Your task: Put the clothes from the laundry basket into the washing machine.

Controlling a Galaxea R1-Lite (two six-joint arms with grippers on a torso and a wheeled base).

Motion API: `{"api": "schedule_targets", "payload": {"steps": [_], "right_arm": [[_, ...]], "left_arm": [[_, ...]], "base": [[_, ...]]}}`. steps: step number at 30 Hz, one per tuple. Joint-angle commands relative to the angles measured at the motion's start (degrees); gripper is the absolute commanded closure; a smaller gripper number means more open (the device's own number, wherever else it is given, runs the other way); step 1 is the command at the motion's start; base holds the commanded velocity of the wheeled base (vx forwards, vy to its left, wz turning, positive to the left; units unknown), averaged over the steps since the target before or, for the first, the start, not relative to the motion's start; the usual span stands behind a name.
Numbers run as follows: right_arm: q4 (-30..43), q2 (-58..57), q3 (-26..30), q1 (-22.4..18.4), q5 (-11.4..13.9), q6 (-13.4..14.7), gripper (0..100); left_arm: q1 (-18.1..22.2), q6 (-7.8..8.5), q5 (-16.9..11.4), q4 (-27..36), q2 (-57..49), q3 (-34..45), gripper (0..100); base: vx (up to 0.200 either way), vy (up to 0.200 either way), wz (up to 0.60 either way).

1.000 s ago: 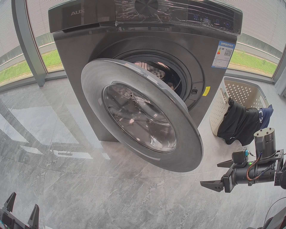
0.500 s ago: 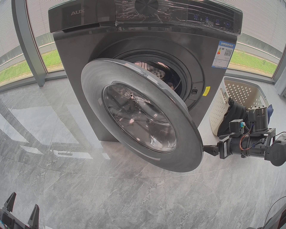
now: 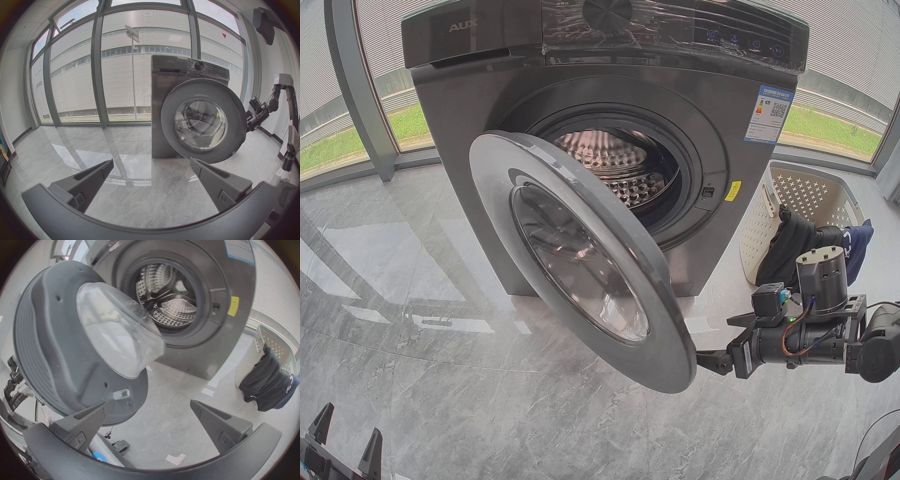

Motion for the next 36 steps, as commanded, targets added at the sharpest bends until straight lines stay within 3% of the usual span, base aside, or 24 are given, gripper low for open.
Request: {"api": "schedule_targets", "payload": {"steps": [1, 5, 10, 13, 21, 31, 36], "right_arm": [[-0.18, -1.64, -0.41, 0.64, -0.16, 0.45, 0], [-0.18, 1.88, -4.8, -3.4, -0.95, 1.85, 0], [-2.11, 10.32, -13.51, -8.33, -4.38, 3.7, 0], [-3.35, 13.83, -16.32, -8.41, -4.99, 4.49, 0], [-6.16, 19.11, -19.04, -4.28, -4.99, 5.02, 0], [-6.16, 17.96, -17.99, 2.31, -4.73, 6.07, 0], [-6.25, 17.7, -18.52, 2.13, -5.08, 6.78, 0]], "left_arm": [[0.01, -0.01, -0.08, 0.02, -0.92, 0.92, 0], [0.01, -0.01, 0.0, 0.02, -0.92, 0.92, 0], [0.01, -0.01, 0.0, 0.02, -0.92, 0.92, 0], [0.01, -0.01, 0.0, 0.02, -0.92, 0.92, 0], [0.01, -0.01, -0.08, 0.02, -0.92, 0.92, 0], [0.01, -0.01, 0.0, -0.07, -0.92, 0.92, 0], [0.01, -0.01, 0.0, 0.02, -0.92, 0.92, 0]], "base": [[0.0, 0.0, 0.0], [0.0, 0.0, 0.0], [0.0, 0.0, 0.0], [0.0, 0.0, 0.0], [0.0, 0.0, 0.0], [0.0, 0.0, 0.0], [0.0, 0.0, 0.0]]}}
